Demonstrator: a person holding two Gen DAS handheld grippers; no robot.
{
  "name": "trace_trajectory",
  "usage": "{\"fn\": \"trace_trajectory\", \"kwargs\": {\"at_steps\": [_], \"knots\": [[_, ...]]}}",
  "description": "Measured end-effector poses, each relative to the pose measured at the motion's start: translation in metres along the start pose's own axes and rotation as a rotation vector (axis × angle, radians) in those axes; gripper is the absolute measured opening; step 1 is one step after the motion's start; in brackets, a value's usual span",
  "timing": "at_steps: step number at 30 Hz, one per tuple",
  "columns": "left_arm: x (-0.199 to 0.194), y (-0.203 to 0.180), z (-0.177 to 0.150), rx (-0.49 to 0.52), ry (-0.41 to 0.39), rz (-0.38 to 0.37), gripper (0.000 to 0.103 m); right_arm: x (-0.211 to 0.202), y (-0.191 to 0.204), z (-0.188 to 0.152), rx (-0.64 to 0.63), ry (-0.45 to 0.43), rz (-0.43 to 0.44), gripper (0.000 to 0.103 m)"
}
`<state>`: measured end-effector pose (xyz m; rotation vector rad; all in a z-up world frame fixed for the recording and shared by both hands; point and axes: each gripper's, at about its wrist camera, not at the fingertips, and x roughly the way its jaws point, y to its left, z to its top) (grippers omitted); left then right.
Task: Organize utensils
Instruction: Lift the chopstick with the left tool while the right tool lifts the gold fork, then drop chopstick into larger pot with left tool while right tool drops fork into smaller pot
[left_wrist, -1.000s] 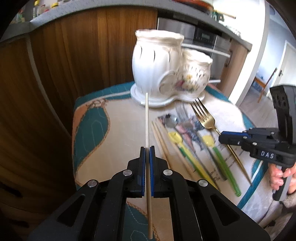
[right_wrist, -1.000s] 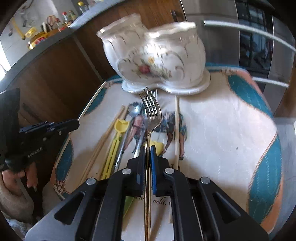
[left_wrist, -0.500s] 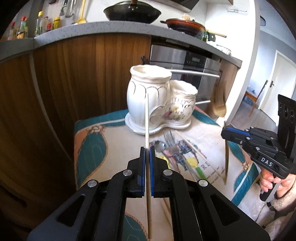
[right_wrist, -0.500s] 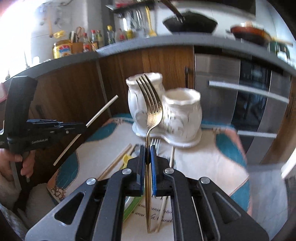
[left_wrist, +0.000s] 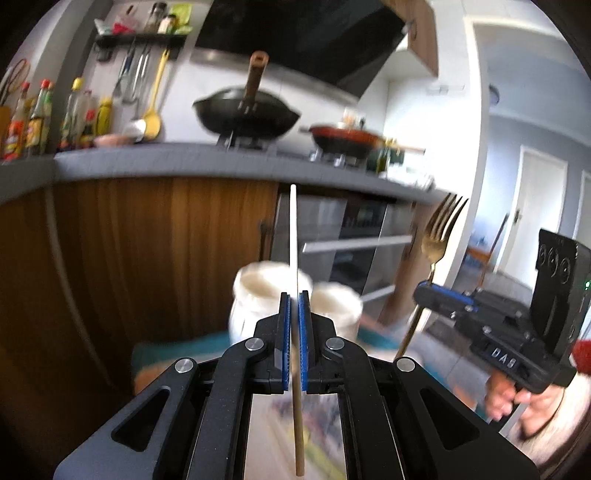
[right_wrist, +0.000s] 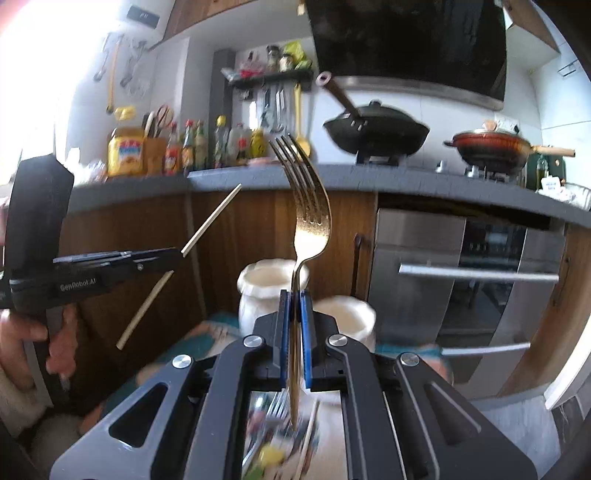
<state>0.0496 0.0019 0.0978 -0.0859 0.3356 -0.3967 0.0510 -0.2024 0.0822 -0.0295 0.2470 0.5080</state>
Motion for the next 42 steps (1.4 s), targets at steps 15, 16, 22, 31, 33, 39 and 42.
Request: {"fn": "trace_trajectory", "kwargs": {"at_steps": [15, 16, 22, 31, 33, 39, 42], "knots": [[0.107, 0.018, 0.052, -0.063, -0.209, -0.01, 0.005, 0.06, -0.047, 0.056, 0.083, -0.102, -0.068, 0.006], [0.111, 0.02, 0.05, -0.06, -0.209, 0.003, 0.005, 0.064, -0.049, 0.053, 0.09, -0.096, -0.069, 0.006], [0.125, 0.029, 0.026, -0.055, -0.15, 0.031, 0.005, 0.093, -0.057, 0.019, 0.126, 0.003, -0.066, 0.006], [0.112, 0.033, 0.003, -0.031, -0.086, 0.032, 0.005, 0.112, -0.064, -0.016, 0.163, 0.116, -0.06, 0.006], [0.111, 0.032, 0.002, -0.019, -0.08, 0.035, 0.005, 0.112, -0.064, -0.019, 0.163, 0.12, -0.066, 0.006], [0.118, 0.036, -0.003, -0.016, -0.023, 0.052, 0.005, 0.113, -0.067, -0.018, 0.176, 0.133, -0.076, 0.006], [0.119, 0.04, -0.004, -0.032, -0.009, 0.057, 0.007, 0.114, -0.07, -0.017, 0.186, 0.138, -0.08, 0.006]]}}
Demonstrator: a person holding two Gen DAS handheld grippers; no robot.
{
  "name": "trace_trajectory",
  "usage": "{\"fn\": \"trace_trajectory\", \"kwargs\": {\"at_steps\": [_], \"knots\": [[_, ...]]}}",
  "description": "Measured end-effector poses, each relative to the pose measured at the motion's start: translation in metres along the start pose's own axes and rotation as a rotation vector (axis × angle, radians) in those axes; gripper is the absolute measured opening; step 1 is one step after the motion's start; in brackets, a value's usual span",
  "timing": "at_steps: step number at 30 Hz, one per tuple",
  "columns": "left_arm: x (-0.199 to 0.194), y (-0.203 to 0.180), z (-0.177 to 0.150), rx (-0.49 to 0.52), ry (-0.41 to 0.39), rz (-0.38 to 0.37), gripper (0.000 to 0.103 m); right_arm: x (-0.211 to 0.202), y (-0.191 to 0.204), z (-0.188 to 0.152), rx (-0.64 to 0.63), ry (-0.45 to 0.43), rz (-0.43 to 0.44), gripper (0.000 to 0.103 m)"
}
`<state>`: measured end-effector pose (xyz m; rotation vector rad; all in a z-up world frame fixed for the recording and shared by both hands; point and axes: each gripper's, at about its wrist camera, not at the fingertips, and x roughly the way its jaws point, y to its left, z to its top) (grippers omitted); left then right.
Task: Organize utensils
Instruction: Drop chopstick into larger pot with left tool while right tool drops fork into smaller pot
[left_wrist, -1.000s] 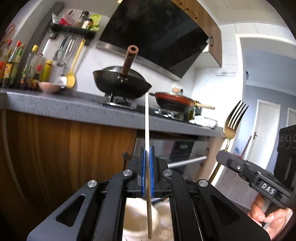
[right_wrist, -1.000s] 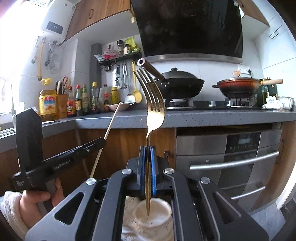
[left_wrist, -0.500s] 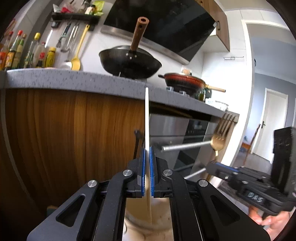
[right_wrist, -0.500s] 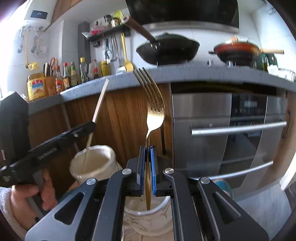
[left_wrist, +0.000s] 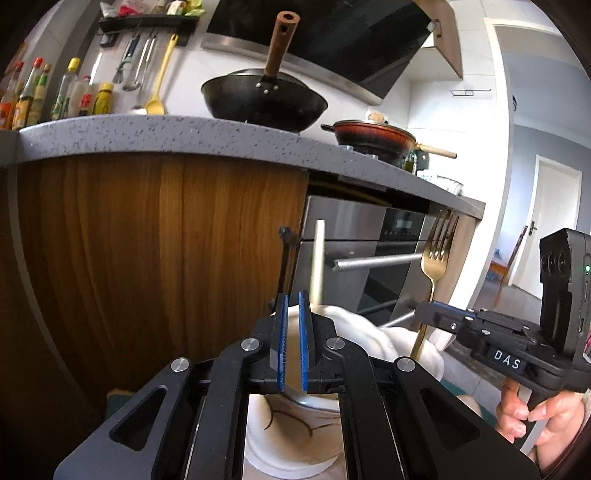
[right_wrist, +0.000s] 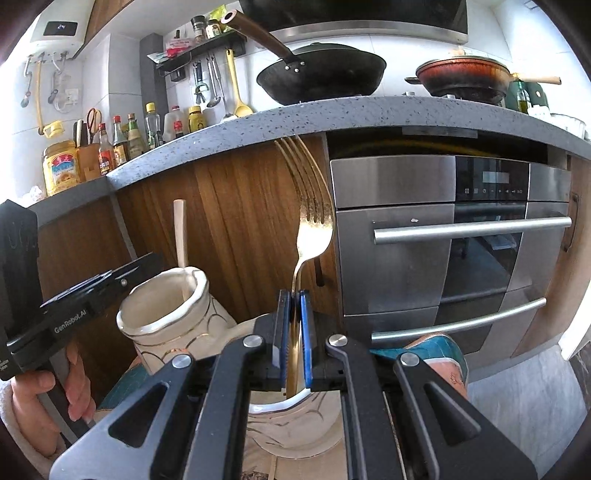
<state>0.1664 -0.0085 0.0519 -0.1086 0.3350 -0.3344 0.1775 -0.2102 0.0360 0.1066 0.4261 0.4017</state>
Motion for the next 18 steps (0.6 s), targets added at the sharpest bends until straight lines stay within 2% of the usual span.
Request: {"fn": "trace_trajectory", "kwargs": {"at_steps": [9, 14, 16, 17, 18], "knots": [[-0.01, 0.002, 0.0, 0.014, 0.004, 0.028, 0.022, 0.005, -0.002, 0.003, 0.009, 0.021, -0.021, 0.006], [-0.018, 0.0, 0.001, 0.039, 0.001, 0.058, 0.026, 0.0, -0.003, 0.007, 0.019, 0.014, -0.029, 0.008], [-0.023, 0.0, 0.003, 0.042, -0.001, 0.064, 0.031, -0.006, -0.001, 0.008, 0.019, 0.006, -0.028, 0.018], [-0.026, -0.001, 0.004, 0.041, 0.0, 0.067, 0.031, -0.011, 0.0, 0.008, 0.019, 0.0, -0.024, 0.029], [-0.029, -0.001, 0.005, 0.042, 0.001, 0.071, 0.032, -0.015, 0.002, 0.008, 0.017, -0.006, -0.018, 0.032]]}}
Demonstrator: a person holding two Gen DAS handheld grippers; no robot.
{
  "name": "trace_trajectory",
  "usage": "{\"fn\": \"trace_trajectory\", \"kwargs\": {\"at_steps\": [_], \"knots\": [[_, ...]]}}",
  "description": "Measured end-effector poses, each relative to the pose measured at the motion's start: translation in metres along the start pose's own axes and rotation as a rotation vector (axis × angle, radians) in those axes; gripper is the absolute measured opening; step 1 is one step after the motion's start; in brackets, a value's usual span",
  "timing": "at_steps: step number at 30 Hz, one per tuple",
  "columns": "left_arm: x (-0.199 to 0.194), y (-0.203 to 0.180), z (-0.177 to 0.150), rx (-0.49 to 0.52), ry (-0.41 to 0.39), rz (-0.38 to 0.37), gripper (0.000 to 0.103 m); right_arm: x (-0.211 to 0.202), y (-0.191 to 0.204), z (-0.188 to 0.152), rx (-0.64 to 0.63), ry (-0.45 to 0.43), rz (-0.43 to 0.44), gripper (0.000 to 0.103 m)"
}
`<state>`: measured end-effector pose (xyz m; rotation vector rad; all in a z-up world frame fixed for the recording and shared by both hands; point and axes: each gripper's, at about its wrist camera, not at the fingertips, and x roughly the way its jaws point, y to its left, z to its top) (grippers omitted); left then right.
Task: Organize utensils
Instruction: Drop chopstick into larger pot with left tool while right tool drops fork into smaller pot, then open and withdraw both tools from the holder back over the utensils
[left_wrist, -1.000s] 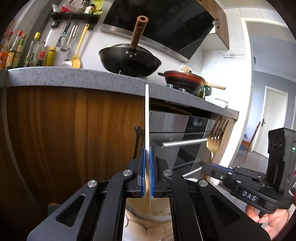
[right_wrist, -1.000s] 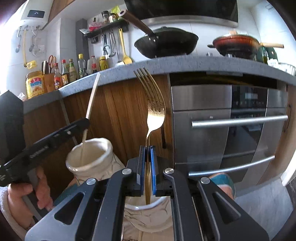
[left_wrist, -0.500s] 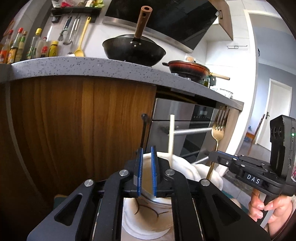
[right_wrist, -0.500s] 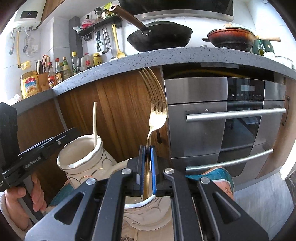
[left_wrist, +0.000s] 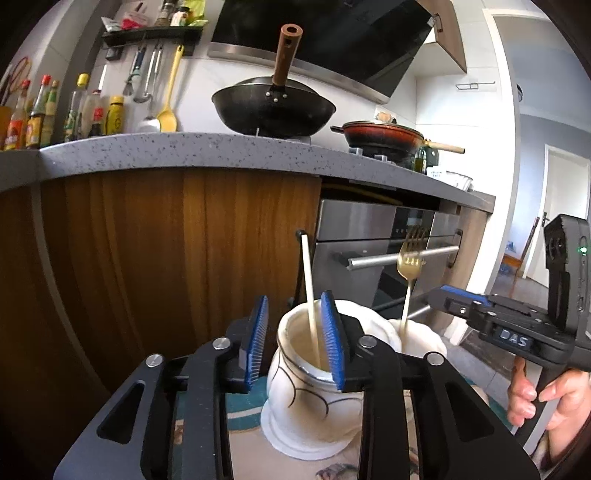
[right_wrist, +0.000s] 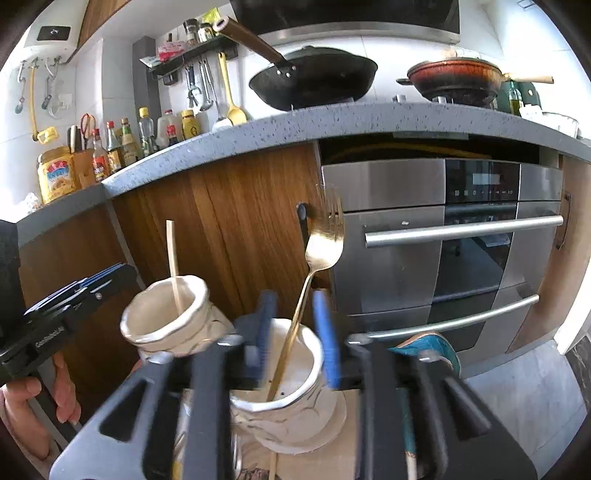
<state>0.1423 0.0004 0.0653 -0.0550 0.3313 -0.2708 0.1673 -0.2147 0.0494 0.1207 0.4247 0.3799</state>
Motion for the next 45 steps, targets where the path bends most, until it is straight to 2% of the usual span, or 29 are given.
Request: {"fn": "trace_trajectory", "kwargs": {"at_steps": [2, 3, 6, 7, 8, 10, 11, 12, 15, 21, 27, 39, 45], "knots": [[-0.007, -0.001, 0.001, 0.008, 0.003, 0.017, 0.033, -0.009, 0.003, -0.001, -0.006, -0.007, 0.0, 0.032], [-0.01, -0.002, 0.001, 0.011, 0.002, 0.023, 0.036, -0.014, 0.003, -0.002, -0.004, -0.009, 0.0, 0.035], [-0.022, -0.005, 0.001, 0.025, 0.003, 0.05, 0.053, -0.029, 0.003, -0.008, 0.017, -0.011, 0.011, 0.051], [-0.026, -0.006, 0.0, 0.029, 0.0, 0.058, 0.062, -0.033, 0.004, -0.009, 0.022, -0.01, 0.014, 0.052], [-0.03, -0.007, -0.001, 0.031, -0.001, 0.066, 0.066, -0.037, 0.004, -0.012, 0.025, -0.008, 0.015, 0.056], [-0.04, -0.009, -0.004, 0.033, 0.004, 0.08, 0.077, -0.049, 0.006, -0.018, 0.026, -0.004, 0.02, 0.069], [-0.044, -0.009, -0.005, 0.033, 0.016, 0.089, 0.079, -0.054, 0.006, -0.021, 0.028, -0.003, 0.022, 0.08], [-0.047, -0.01, -0.008, 0.032, 0.026, 0.098, 0.081, -0.06, 0.007, -0.024, 0.03, -0.004, 0.027, 0.086], [-0.059, -0.01, -0.016, 0.027, 0.048, 0.119, 0.087, -0.075, 0.01, -0.034, 0.036, -0.008, 0.025, 0.098], [-0.079, -0.012, -0.033, 0.025, 0.1, 0.141, 0.091, -0.093, 0.014, -0.051, 0.036, 0.009, -0.023, 0.098], [-0.089, -0.012, -0.047, 0.015, 0.16, 0.163, 0.091, -0.102, 0.017, -0.063, 0.039, 0.034, -0.031, 0.098], [-0.086, -0.02, -0.078, 0.032, 0.312, 0.17, 0.091, -0.103, 0.027, -0.091, 0.004, 0.117, -0.036, 0.098], [-0.081, -0.022, -0.094, 0.048, 0.393, 0.161, 0.091, -0.098, 0.02, -0.106, -0.022, 0.162, -0.06, 0.098]]}}
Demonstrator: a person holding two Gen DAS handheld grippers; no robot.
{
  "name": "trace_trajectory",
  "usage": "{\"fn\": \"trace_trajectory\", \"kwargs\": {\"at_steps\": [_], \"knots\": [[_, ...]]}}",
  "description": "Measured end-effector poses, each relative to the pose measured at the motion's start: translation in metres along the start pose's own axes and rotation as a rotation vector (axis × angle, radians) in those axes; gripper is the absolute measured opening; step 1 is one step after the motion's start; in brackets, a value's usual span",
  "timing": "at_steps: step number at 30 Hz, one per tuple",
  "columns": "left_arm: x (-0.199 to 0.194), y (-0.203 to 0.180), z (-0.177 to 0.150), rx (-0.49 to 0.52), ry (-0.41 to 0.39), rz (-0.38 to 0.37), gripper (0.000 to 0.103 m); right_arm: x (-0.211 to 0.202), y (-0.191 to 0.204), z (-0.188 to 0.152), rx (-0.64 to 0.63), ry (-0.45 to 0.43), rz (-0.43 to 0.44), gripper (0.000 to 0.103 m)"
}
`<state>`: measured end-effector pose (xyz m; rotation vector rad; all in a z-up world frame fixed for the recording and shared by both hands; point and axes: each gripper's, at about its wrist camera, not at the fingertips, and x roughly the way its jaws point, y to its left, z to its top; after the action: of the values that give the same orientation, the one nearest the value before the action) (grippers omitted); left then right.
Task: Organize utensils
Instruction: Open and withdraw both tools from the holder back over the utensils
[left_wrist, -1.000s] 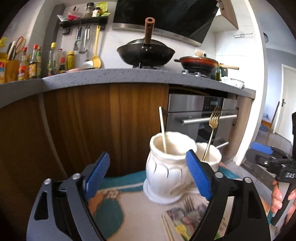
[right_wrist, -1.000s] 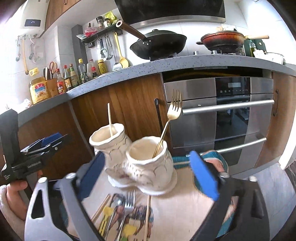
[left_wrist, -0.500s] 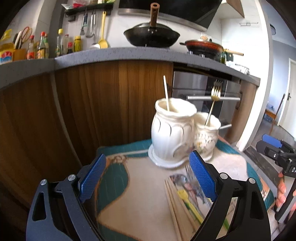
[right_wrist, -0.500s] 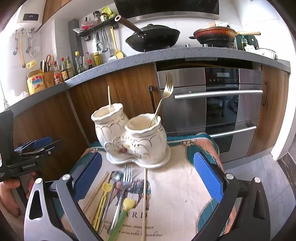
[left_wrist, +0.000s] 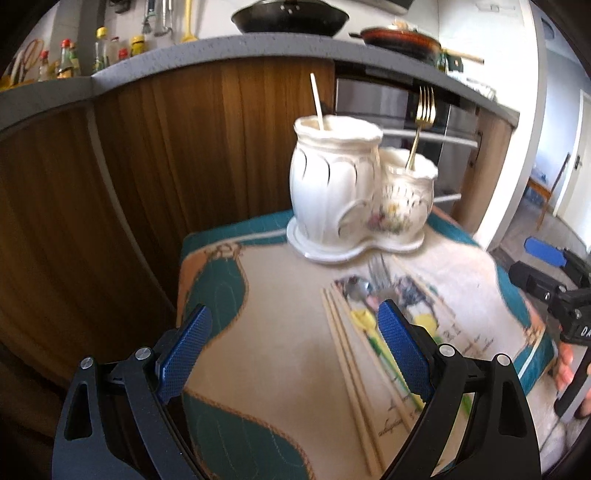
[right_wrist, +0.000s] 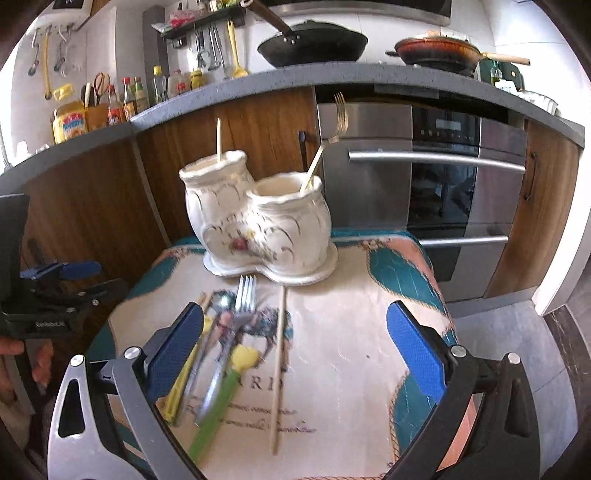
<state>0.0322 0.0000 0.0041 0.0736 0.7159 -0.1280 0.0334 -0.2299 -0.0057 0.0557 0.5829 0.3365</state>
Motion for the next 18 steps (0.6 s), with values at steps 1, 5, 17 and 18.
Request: {"fn": "trace_trajectory", "kwargs": {"at_steps": [1, 5, 17, 18], "knots": [[0.002, -0.001, -0.002, 0.008, 0.014, 0.0, 0.091, 0.002, -0.002, -0.003, 0.003, 0.009, 0.001, 0.098], [0.012, -0.006, -0.011, 0.033, 0.077, -0.005, 0.089, 0.007, -0.008, -0.011, 0.002, 0.041, -0.001, 0.098], [0.05, -0.023, -0.03, 0.061, 0.264, -0.065, 0.032, 0.011, -0.011, -0.018, 0.001, 0.06, 0.023, 0.098], [0.052, -0.023, -0.032, 0.067, 0.274, -0.057, 0.029, 0.011, -0.012, -0.018, 0.003, 0.06, 0.023, 0.098]]}}
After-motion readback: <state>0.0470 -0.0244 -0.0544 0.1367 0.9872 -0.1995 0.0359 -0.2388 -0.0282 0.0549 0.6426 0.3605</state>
